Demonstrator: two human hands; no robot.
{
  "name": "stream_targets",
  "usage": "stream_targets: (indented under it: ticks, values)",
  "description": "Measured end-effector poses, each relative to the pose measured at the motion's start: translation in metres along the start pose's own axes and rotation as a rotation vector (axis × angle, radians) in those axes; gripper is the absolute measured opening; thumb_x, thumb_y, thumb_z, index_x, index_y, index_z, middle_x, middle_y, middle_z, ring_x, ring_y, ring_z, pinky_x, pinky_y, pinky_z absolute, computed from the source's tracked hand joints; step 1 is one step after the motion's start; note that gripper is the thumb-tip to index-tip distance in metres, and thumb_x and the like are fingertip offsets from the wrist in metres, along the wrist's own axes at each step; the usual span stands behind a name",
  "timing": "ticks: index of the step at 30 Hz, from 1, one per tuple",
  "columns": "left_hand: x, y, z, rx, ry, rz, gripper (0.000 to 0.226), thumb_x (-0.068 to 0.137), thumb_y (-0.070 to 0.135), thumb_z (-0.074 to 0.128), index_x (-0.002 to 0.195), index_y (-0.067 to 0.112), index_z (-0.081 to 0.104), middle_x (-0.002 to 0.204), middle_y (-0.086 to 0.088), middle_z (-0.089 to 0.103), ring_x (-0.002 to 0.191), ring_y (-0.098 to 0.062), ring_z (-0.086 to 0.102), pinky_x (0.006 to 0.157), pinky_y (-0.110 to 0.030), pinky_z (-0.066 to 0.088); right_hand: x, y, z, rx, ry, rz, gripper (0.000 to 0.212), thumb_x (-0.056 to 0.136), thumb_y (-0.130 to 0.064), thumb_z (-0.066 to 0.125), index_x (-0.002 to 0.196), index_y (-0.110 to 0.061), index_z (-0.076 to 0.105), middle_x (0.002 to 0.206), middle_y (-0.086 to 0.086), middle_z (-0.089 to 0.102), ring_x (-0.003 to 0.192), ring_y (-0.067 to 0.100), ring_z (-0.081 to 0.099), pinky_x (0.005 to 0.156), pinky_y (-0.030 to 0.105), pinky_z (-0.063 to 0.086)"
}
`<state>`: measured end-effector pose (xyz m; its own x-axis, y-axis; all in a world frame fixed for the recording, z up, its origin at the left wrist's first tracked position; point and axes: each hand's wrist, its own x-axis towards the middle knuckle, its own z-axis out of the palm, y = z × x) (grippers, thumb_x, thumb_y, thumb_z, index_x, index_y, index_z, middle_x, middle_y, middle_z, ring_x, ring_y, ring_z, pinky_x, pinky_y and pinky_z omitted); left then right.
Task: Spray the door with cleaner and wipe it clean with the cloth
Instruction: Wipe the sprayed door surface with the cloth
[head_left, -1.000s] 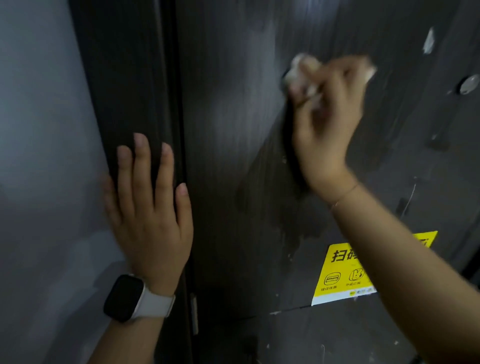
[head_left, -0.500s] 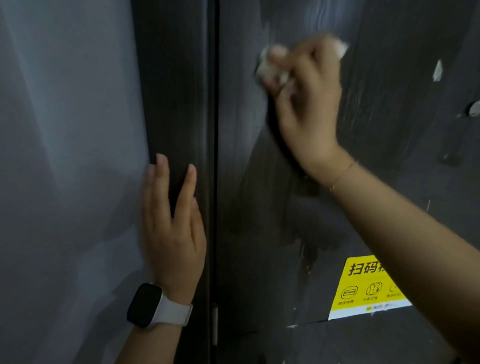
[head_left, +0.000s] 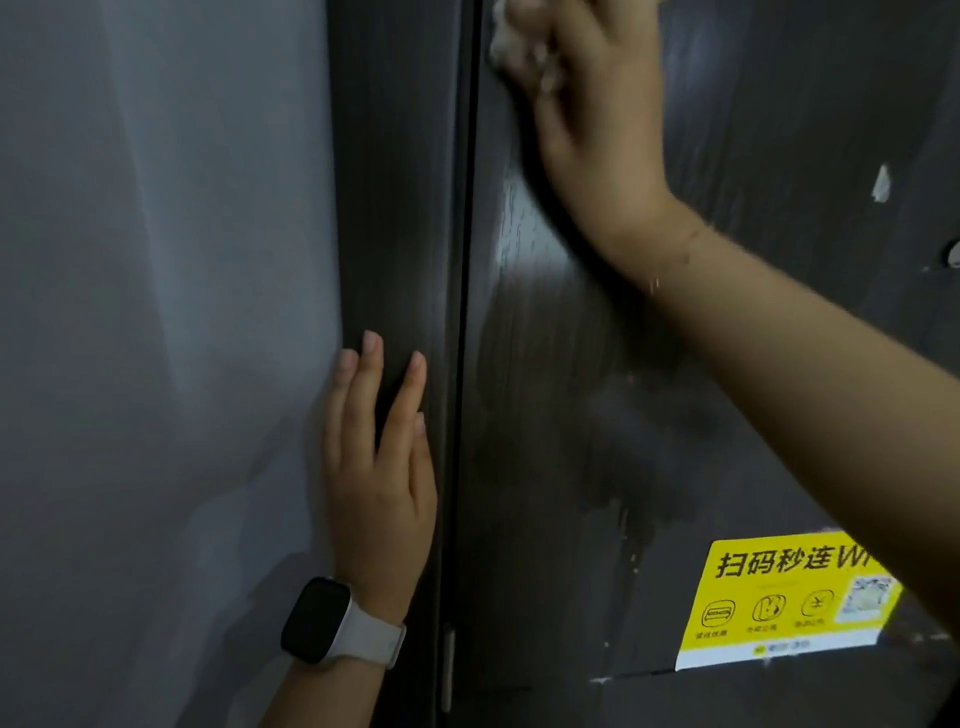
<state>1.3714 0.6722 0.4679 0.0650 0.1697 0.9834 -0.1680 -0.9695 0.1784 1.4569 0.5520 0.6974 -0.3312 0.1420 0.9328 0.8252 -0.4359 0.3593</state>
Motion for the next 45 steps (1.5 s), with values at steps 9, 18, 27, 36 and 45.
stream_targets:
  ticks: [9,18,27,36,45]
  values:
    - [0.002,0.008,-0.001,-0.044,0.015,-0.068,0.045,0.099,0.01,0.041,0.144,0.007,0.036,0.155,-0.004,0.024,0.147,-0.018,0.015,0.121,-0.027,0.011,-0.046,-0.015,-0.016,0.039,-0.338,-0.255,0.02,0.093,-0.006,0.054,0.09,0.01,0.065,0.092,0.026,0.06,0.089,0.027,0.047,0.077,0.037,0.04]
    - [0.001,-0.002,-0.005,-0.036,-0.047,-0.026,0.045,0.1,0.019,0.037,0.144,0.012,0.034,0.156,-0.002,0.022,0.149,-0.014,0.011,0.121,-0.024,0.009,0.031,-0.007,0.016,-0.009,0.145,0.029,0.015,0.09,-0.003,0.057,0.082,0.007,0.063,0.086,0.022,0.058,0.084,0.014,0.046,0.078,0.015,0.037]
    - [0.001,0.008,-0.006,-0.08,-0.051,-0.085,0.046,0.099,0.013,0.04,0.145,0.008,0.036,0.157,-0.004,0.023,0.149,-0.016,0.011,0.121,-0.024,0.008,-0.232,-0.079,-0.03,0.307,-0.568,-0.145,0.02,0.097,-0.011,0.057,0.109,0.0,0.069,0.113,0.009,0.055,0.097,0.022,0.057,0.092,0.031,0.048]
    - [-0.042,0.001,-0.002,0.033,-0.112,-0.092,0.046,0.101,0.014,0.039,0.146,0.011,0.034,0.159,-0.009,0.015,0.15,-0.025,0.007,0.122,-0.039,0.008,-0.167,-0.054,-0.023,0.148,-0.307,-0.085,0.021,0.096,-0.006,0.053,0.109,0.004,0.067,0.106,0.009,0.055,0.09,0.024,0.054,0.084,0.027,0.038]
    - [-0.101,0.0,0.001,0.09,-0.217,-0.1,0.049,0.101,0.022,0.035,0.149,0.015,0.024,0.159,-0.005,0.01,0.15,-0.019,0.002,0.12,-0.051,0.013,-0.385,-0.121,-0.06,0.328,-0.756,-0.138,0.025,0.098,-0.011,0.056,0.122,-0.009,0.064,0.117,0.004,0.052,0.098,0.023,0.056,0.087,0.038,0.05]
